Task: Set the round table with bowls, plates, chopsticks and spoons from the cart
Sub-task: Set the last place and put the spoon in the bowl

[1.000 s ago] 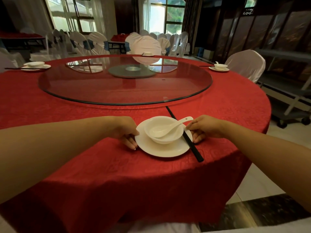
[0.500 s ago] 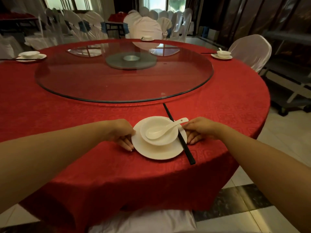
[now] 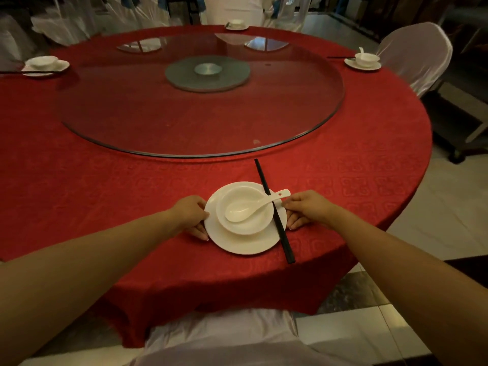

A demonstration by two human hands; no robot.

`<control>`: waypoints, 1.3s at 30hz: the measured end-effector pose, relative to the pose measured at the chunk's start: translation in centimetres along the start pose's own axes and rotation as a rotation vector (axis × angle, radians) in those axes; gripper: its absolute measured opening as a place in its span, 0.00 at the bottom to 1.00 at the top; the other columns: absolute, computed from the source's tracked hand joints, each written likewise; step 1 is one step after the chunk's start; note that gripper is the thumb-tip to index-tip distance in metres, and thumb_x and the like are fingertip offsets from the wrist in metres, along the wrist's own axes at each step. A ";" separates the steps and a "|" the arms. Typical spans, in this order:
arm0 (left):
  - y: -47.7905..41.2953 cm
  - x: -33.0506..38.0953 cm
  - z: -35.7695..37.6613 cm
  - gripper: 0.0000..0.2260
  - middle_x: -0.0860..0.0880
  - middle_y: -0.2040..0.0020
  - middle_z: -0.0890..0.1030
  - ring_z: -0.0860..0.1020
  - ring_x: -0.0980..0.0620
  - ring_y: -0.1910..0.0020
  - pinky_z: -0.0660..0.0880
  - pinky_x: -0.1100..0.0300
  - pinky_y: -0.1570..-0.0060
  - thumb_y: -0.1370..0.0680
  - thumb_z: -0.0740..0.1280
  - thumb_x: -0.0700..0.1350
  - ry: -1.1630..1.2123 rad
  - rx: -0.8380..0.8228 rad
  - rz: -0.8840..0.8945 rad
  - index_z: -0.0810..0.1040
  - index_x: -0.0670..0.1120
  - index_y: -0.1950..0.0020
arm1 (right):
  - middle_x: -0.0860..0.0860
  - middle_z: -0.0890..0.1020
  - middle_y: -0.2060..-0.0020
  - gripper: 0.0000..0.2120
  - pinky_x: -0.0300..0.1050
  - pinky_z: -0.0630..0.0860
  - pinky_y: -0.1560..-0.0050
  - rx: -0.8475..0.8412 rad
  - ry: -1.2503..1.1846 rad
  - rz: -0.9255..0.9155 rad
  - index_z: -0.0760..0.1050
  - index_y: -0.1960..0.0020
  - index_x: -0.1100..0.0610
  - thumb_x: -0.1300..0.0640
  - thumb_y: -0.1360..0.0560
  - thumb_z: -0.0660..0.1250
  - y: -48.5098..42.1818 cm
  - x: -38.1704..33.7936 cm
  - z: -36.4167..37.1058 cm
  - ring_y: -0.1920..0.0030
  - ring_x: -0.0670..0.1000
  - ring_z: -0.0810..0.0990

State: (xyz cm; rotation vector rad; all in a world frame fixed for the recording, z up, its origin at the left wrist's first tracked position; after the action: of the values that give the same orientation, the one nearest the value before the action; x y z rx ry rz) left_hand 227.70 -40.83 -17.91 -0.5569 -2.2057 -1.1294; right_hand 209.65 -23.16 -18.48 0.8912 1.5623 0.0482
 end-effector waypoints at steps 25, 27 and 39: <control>3.6 7.8 -3.0 0.26 0.41 0.32 0.70 0.69 0.41 0.34 0.70 0.46 0.39 0.21 0.58 0.53 -0.949 0.179 0.221 0.56 0.48 0.25 | 0.61 0.73 0.34 0.24 0.48 0.65 0.34 0.260 0.843 0.033 0.64 0.29 0.60 0.51 0.22 0.60 2.9 -4.1 -7.1 0.33 0.60 0.70; 3.9 9.7 -2.0 0.27 0.42 0.31 0.69 0.67 0.41 0.32 0.69 0.46 0.37 0.21 0.57 0.55 -0.891 0.184 0.229 0.56 0.48 0.25 | 0.60 0.71 0.33 0.27 0.48 0.60 0.31 0.223 0.933 0.032 0.62 0.28 0.59 0.48 0.22 0.60 3.3 -4.2 -8.4 0.31 0.59 0.68; 2.5 23.8 12.7 0.29 0.43 0.28 0.68 0.64 0.41 0.28 0.63 0.48 0.30 0.23 0.57 0.60 -0.824 0.119 0.218 0.60 0.49 0.26 | 0.61 0.67 0.30 0.33 0.49 0.58 0.29 0.234 0.837 0.074 0.58 0.27 0.58 0.42 0.24 0.61 7.3 -0.7 -23.4 0.29 0.59 0.65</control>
State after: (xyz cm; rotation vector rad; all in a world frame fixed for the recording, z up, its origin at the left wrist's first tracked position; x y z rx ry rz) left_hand 207.68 -26.62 -6.41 -1.3568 -2.7568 -0.7032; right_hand 193.14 -7.78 -8.90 1.1963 2.3416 0.3313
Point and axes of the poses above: each hand's wrist, its own y-axis away from the middle knuckle, its own z-axis out of the palm, x = y × z, the point moved 9 cm from there along -y, towards the middle knuckle
